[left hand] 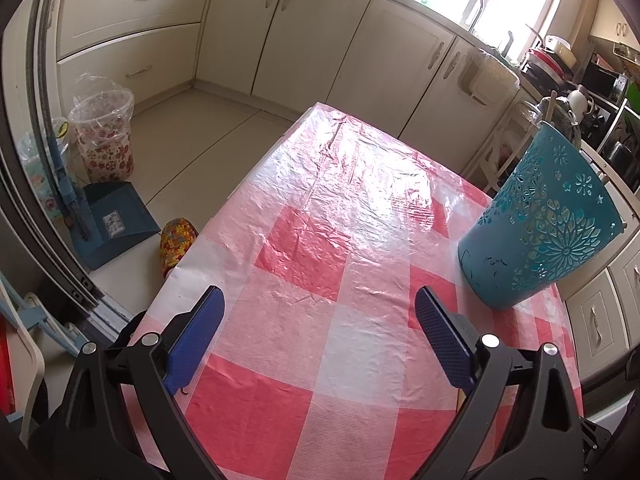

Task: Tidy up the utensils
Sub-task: 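Move the right gripper back toward the remaining sticks, then close the right gripper on a wooden stick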

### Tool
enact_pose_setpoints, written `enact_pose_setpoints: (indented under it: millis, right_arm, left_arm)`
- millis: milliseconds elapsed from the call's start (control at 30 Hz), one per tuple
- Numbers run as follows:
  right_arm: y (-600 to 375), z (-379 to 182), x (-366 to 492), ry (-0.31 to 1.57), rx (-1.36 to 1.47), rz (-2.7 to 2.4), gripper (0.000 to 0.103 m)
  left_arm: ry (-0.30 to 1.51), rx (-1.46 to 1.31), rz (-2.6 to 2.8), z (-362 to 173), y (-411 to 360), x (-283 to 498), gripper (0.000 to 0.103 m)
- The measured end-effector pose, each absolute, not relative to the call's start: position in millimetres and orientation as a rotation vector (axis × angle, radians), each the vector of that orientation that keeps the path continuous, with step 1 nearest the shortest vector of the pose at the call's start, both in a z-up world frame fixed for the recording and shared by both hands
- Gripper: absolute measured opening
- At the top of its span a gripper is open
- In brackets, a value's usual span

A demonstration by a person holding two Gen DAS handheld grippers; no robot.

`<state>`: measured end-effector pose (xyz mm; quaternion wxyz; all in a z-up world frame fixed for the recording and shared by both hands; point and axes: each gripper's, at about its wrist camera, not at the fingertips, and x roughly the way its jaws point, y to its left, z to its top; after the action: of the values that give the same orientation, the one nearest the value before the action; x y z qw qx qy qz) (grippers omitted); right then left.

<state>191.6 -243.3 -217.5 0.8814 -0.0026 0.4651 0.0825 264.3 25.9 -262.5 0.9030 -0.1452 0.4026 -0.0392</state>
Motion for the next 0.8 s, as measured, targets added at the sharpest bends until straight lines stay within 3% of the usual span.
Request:
enact_pose_setpoints:
  millis: [367,600,800]
  right_arm:
    - [-272.3,-215.2,199.4,1.063,-0.142,0.244,0.022]
    - [-257.2,-214.8,191.6,0.996,-0.132,0.313,0.011]
    - [-264.7,-217.0,199.7,0.994,-0.118,0.258,0.01]
  left_arm:
    - [0.831,-0.297,-0.082,-262.2,25.1,264.5,0.092]
    - [0.837,-0.29,-0.08,-262.6,24.7,265.4,0.092]
    - [0.837,-0.289,-0.08,-262.9,24.8,265.5,0.092]
